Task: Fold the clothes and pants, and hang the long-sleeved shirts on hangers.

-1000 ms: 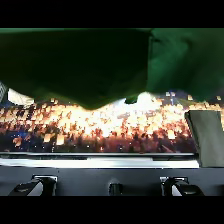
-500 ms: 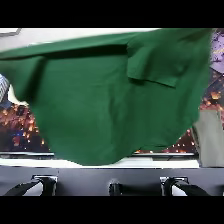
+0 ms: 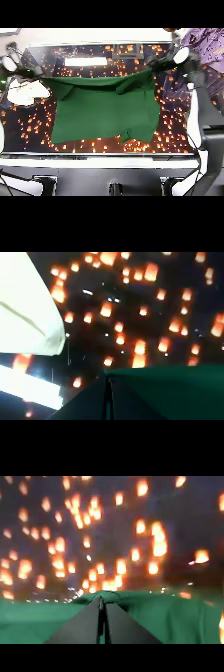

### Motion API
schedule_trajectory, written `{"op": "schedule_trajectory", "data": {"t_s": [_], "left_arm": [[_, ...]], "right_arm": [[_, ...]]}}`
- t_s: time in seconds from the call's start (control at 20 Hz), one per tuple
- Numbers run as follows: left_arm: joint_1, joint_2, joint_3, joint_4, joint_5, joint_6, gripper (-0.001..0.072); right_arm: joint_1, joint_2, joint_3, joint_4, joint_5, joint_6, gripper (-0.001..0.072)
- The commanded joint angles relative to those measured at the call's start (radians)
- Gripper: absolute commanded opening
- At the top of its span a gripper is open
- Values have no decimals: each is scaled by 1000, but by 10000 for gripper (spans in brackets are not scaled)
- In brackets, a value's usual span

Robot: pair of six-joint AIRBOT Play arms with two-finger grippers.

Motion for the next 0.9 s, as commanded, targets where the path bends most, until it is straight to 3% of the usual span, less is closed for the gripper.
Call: {"op": "schedule_trajectory", "data": {"t_s": [0.0,0.1,0.15,0.2,0.25,0.3,0.55,0.6,0.75,0.85], "left_arm": [[-23,-118,-1,-5,46,-53,14],[-24,-130,0,-13,45,-80,21],[-24,-127,1,-12,38,-80,73],[-20,-121,9,-12,17,-80,178],[-13,-114,28,-12,-27,-74,363],[-1,-102,50,-12,-83,-54,496],[101,39,67,-13,-333,157,515],[134,71,49,-51,-350,148,515],[217,192,-122,-155,-351,190,515],[250,266,-274,-167,-337,190,514]], "right_arm": [[45,-124,1,-26,-50,48,33],[40,-136,1,-17,-16,95,45],[33,-131,1,-10,2,96,101],[24,-121,1,9,32,92,176],[11,-107,2,31,66,85,271],[-10,-85,2,65,112,63,354],[-237,63,0,197,430,-268,388],[-311,88,-26,253,476,-288,387],[-483,195,-279,358,500,-409,388],[-563,261,-520,377,489,-461,454]]}}
